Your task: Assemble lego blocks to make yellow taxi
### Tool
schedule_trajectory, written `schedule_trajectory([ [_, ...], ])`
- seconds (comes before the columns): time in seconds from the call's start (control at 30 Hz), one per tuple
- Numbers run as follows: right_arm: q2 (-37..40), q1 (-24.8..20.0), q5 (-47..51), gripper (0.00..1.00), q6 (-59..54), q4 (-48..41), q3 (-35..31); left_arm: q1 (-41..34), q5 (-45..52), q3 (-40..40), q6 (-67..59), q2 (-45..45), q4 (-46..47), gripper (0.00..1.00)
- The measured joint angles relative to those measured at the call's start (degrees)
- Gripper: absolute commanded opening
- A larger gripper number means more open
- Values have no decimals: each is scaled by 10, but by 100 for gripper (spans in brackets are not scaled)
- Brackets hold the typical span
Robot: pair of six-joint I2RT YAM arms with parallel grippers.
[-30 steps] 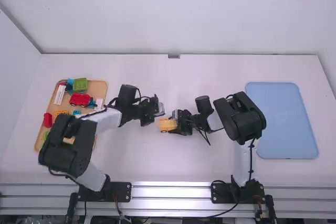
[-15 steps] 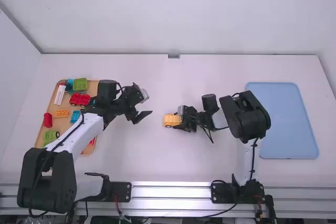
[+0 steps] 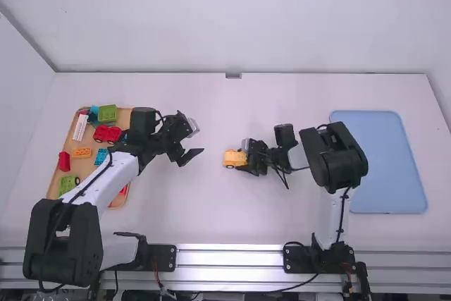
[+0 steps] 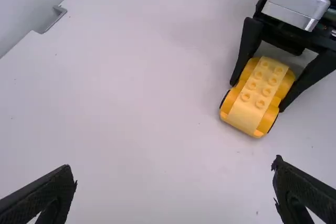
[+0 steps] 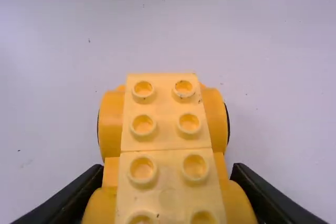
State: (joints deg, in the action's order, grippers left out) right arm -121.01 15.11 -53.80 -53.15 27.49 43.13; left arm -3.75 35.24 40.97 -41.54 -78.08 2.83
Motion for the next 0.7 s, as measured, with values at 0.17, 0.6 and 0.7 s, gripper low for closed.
schedule_trajectory([
  [0.17,14,0,21,70,-37,-107,34,0,0,0,0,0,1,99],
  [0.6,62,0,101,99,-137,-319,84,0,-9,0,0,0,2,99],
  [0.7,96,0,155,99,-143,-373,91,0,-9,0,0,0,2,99],
])
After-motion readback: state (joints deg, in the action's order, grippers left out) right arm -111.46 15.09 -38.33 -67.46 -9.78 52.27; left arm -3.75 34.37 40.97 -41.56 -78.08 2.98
